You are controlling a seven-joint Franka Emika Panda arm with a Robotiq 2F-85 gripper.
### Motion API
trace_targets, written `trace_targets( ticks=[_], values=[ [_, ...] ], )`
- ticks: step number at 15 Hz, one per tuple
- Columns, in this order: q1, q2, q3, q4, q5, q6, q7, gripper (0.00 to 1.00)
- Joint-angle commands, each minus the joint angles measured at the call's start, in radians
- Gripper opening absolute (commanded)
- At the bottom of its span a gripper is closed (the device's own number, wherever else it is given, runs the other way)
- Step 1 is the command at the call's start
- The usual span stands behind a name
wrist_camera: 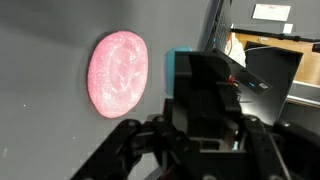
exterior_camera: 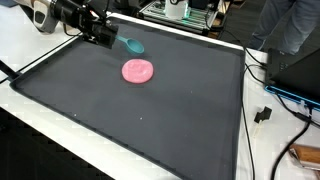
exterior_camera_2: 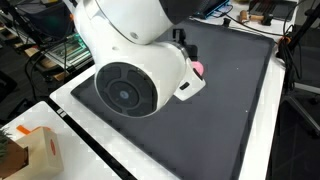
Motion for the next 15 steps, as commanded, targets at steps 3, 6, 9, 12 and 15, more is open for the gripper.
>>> trace_targets(
  ticks=[3,6,9,12,15],
  values=[
    [0.030,-0.010,-0.024,-0.012,0.004,0.075,0.035,0.25],
    [0.051,-0.026,-0.030,-0.022,-0.015,0.123,0.066,0.25],
    [0.073,-0.044,-0.033,-0.031,-0.041,0.167,0.099,0.25],
    [0.099,-0.068,-0.035,-0.045,-0.077,0.211,0.140,0.25],
    [0.119,-0.098,-0.030,-0.060,-0.126,0.240,0.193,0.25]
  ],
)
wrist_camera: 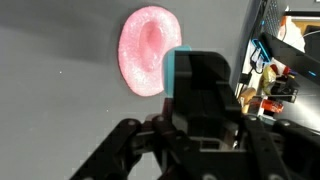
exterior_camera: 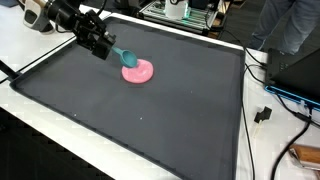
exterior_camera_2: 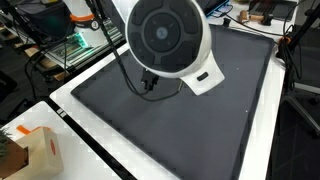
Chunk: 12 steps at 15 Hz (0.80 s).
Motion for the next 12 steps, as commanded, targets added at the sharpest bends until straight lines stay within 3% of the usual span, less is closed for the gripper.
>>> trace_targets(
  ticks=[1,12],
  values=[
    [0.033,-0.068,-0.007,-0.060,-0.064,0.044,0.068,0.25],
    [0.120,-0.267,0.013,-0.174,-0.261,0.134,0.239,0.25]
  ],
)
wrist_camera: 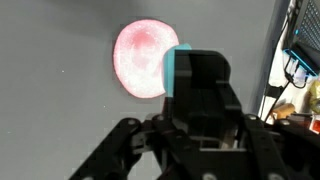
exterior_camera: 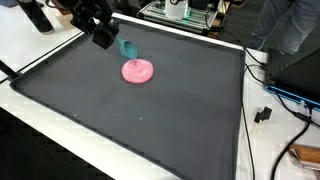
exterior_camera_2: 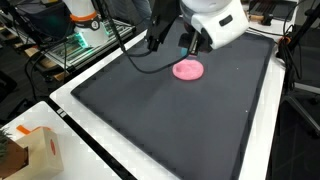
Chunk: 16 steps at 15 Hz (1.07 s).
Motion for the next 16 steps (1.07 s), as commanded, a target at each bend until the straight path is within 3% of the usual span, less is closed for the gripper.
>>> trace_targets(
  ticks=[1,7,16],
  values=[
    [0.030,-0.112,0.007,-0.103,-0.070,0.071,0.055,0.25],
    [0.077,-0.241,0.017,-0.193,-0.141,0.170,0.104,0.25],
    [0.126,-0.365,0.026,-0.286,-0.233,0.217,0.158,0.25]
  ],
)
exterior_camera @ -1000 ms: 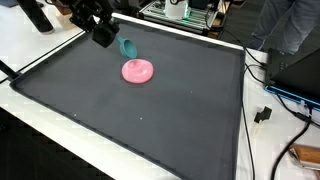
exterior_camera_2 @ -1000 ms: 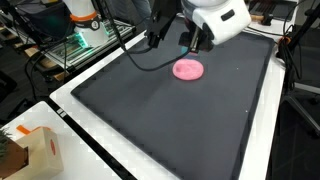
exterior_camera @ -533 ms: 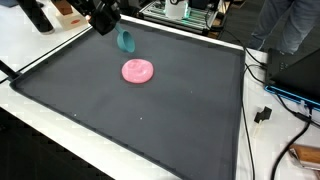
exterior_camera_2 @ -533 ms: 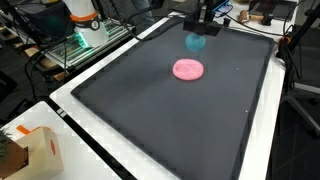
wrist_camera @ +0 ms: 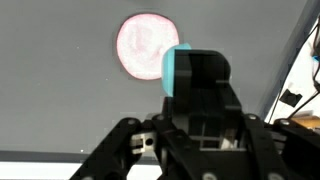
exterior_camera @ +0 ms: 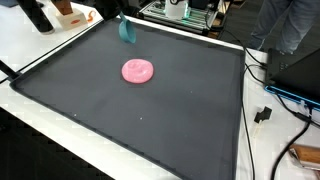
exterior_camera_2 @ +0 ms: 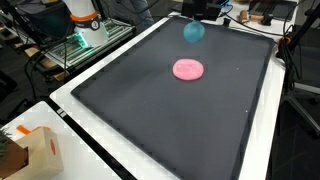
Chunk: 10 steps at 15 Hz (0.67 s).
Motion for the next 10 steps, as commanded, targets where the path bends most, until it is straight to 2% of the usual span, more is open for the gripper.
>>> trace_targets(
  ticks=[1,3,4,10],
  values=[
    [0.021,-0.079,0.003,-0.094,-0.046,0.064,0.045,0.25],
    [0.032,-0.096,0.002,-0.115,-0.067,0.085,0.064,0.25],
    [0.018,-0.045,0.004,-0.049,-0.030,0.045,0.032,0.50],
    [0.027,-0.067,0.003,-0.077,-0.043,0.060,0.042,0.50]
  ],
)
